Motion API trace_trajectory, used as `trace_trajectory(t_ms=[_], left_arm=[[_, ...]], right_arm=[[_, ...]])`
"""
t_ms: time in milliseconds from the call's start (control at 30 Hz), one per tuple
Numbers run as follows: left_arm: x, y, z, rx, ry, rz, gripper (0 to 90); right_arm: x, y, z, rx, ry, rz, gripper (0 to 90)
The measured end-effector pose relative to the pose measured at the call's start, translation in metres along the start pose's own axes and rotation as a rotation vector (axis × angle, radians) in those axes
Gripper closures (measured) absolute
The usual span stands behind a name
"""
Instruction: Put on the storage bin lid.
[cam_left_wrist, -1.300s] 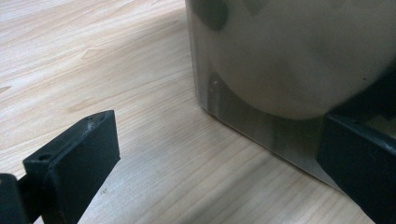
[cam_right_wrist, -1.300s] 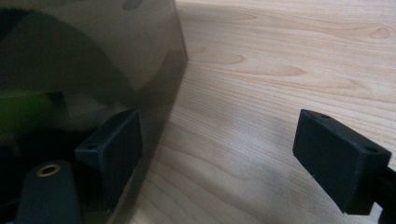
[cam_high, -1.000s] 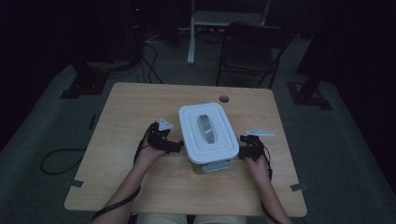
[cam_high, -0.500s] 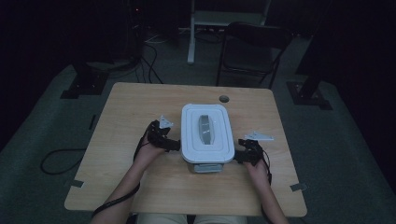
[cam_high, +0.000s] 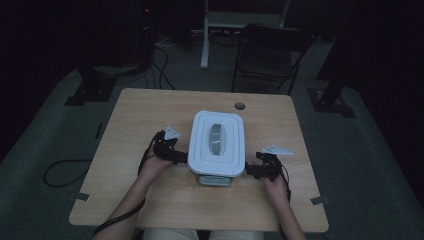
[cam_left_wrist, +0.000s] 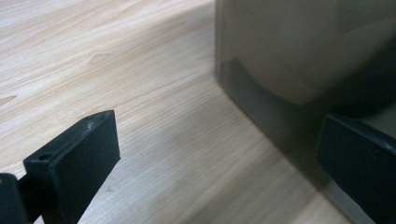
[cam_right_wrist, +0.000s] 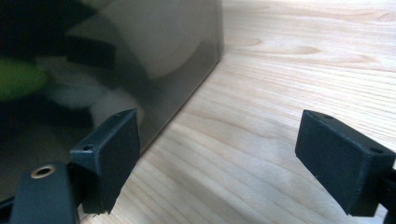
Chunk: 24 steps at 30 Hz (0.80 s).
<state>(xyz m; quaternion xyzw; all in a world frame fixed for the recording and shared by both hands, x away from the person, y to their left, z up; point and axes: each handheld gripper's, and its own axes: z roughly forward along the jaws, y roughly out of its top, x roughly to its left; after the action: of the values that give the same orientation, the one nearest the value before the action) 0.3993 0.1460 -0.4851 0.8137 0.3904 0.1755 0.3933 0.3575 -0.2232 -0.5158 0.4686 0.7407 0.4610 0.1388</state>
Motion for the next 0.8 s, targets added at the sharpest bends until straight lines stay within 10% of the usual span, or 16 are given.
trace_trajectory(t_ms=[367, 800], left_arm=[[-0.004, 0.002, -0.015, -0.003, 0.049, 0.024, 0.7], [-0.012, 0.001, -0.018, -0.002, 0.026, 0.041, 0.7]], right_arm=[[-0.007, 0.014, -0.007, -0.051, -0.075, 0.043, 13.8], [-0.016, 0.072, -0.013, -0.105, -0.154, 0.069, 13.8]])
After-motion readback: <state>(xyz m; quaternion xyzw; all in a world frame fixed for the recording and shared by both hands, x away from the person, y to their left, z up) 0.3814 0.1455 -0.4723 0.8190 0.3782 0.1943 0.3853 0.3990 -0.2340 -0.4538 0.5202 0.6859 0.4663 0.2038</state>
